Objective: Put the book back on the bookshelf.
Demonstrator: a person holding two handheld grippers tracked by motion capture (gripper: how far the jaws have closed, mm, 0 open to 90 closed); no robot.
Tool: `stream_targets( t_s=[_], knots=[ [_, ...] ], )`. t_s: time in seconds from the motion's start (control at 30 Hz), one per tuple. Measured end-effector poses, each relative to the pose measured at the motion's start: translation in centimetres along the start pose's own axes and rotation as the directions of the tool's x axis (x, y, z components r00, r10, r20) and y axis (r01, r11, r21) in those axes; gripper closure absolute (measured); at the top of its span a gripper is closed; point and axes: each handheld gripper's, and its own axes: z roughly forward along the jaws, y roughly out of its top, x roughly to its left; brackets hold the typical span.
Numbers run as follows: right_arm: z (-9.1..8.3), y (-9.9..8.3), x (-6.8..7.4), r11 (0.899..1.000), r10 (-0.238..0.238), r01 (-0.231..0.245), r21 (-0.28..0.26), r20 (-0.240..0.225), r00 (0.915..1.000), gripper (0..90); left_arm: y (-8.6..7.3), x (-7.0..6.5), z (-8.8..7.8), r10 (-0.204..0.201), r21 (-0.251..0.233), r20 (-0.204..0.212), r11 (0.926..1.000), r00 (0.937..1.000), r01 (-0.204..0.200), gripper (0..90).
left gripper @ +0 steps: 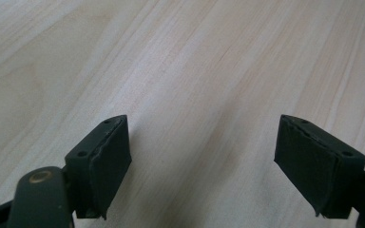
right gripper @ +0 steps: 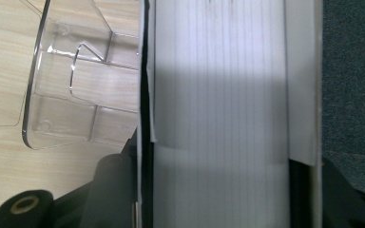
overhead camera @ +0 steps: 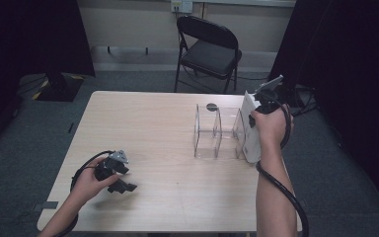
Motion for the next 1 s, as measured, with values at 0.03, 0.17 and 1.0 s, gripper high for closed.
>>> stream_targets(
  t_s=[0.03, 0.17, 1.0],
  knots=[
    [0.03, 0.0, 0.0, 1.0, 0.001, -0.001, -0.003, 0.0, 1.0, 52.7, -0.01, 0.01, -0.04, 0.0, 0.002, -0.001, 1.0, 1.0, 0.0, 19.1],
    [0.18, 0.0, 0.0, 1.0, 0.001, -0.001, -0.008, 0.001, 1.0, 52.7, -0.05, 0.02, -0.05, -0.002, 0.002, 0.0, 1.0, 1.0, 0.002, 19.1],
    [0.81, -0.22, -0.04, 0.998, 0.009, -0.009, -0.057, -0.006, 0.9999, 52.3, -0.12, 0.04, -0.04, -0.002, 0.003, -0.004, 1.0, 1.0, 0.002, 19.2]
  ],
)
